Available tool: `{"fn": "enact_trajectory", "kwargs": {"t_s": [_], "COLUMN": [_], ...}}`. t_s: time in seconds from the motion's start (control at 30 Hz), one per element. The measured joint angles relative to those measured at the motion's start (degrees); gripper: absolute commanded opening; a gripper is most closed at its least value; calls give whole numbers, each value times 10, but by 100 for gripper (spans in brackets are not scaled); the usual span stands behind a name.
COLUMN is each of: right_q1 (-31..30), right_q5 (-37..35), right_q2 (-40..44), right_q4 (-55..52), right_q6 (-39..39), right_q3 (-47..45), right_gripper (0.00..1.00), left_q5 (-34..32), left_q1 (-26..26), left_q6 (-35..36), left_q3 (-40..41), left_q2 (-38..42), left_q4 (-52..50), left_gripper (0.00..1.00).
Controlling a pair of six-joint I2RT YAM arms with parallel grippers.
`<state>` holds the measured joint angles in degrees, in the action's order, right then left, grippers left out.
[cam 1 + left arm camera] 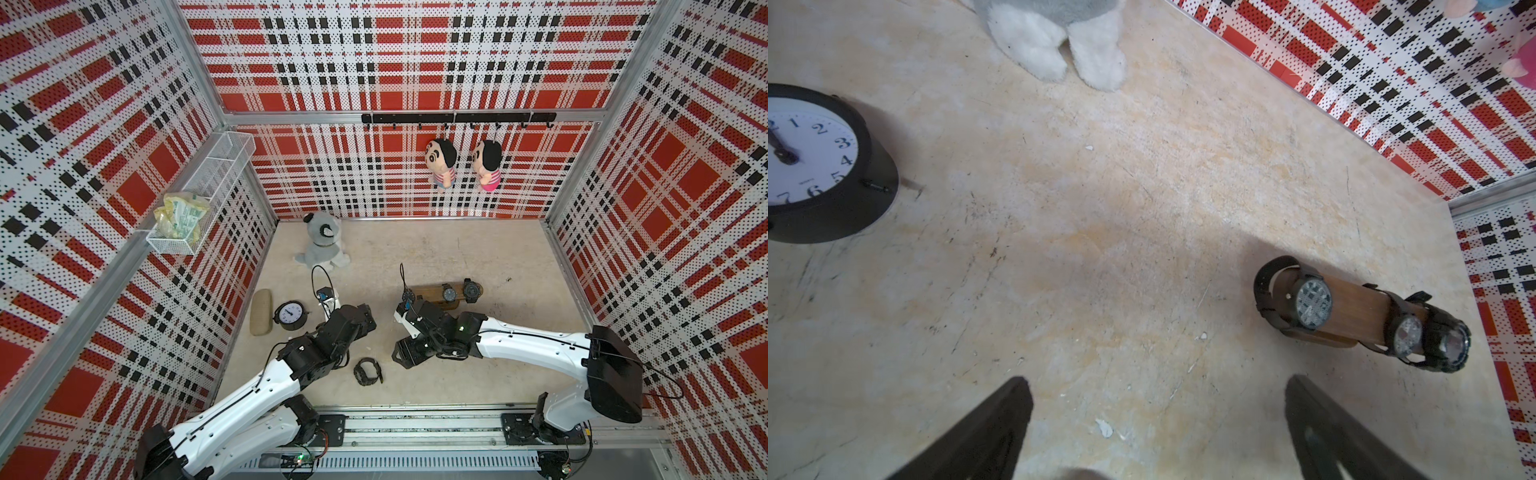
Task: Place watch on stand
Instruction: Pick up the watch at the center of the board.
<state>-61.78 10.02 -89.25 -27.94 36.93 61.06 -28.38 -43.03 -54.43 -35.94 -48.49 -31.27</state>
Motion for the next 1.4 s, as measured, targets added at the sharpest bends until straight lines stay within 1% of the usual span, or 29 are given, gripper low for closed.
{"fn": "enact_trajectory", "kwargs": {"t_s": [0.27,0.5,0.63,0.83,1.1,1.17,1.33,1.4], "right_q1": [-3,-13,-20,-28,-31,-31,-31,-31], "right_q5": [11,42,50,50,42,42,41,41], "right_q2": [-45,-101,-143,-181,-229,-238,-247,-249], "right_q4": [10,38,38,36,34,35,39,40], "right_q6": [-3,-4,-11,-22,-32,-34,-35,-33], "right_q3": [16,18,44,86,114,119,125,125], "right_gripper": [62,60,58,52,39,34,16,5], "left_q5": [-2,-13,-21,-26,-25,-25,-25,-25], "left_q1": [3,9,11,12,12,12,12,12], "left_q6": [-19,-53,-66,-74,-73,-73,-75,-77], "left_q3": [30,59,64,65,70,70,71,72], "left_q2": [16,83,124,145,152,157,172,174], "left_q4": [-10,-18,-23,-23,-23,-23,-23,-23], "left_gripper": [98,98,98,98,98,98,98,98]}}
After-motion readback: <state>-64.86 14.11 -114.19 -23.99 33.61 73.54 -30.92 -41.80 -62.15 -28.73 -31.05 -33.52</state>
